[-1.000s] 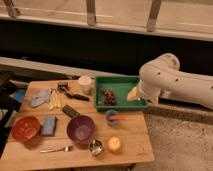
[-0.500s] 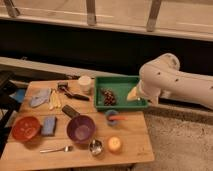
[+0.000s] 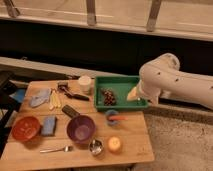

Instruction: Place eraser in red bowl

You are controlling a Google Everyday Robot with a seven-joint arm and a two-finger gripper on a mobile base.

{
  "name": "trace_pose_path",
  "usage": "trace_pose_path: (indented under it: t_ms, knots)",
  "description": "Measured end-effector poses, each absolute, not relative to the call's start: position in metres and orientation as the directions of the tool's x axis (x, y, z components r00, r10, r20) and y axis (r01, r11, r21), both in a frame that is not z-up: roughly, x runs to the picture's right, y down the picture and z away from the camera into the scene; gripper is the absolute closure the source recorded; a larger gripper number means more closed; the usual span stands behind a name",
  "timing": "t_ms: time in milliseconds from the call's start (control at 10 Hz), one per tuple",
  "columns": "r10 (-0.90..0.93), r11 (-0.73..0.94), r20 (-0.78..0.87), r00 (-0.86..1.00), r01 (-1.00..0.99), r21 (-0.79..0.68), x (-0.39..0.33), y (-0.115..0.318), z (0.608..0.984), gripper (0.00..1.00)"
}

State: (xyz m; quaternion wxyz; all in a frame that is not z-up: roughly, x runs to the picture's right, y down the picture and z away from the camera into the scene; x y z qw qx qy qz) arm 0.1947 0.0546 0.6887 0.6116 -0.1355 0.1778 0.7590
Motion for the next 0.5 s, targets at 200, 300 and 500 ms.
trace_pose_path:
  t_ms: [200, 300, 500]
  knots:
    - [0.899, -0.117, -0.414, -0.146, -0.989, 0.094, 0.185, 0.053, 0.686, 0.20]
    - [0.904, -0.081, -0.415, -0.107, -0.994, 0.079, 0.173, 0.052, 0.687, 0.20]
    - [0.910, 0.005, -0.415, -0.010, -0.999, 0.036, 0.134, 0.049, 0.692, 0.20]
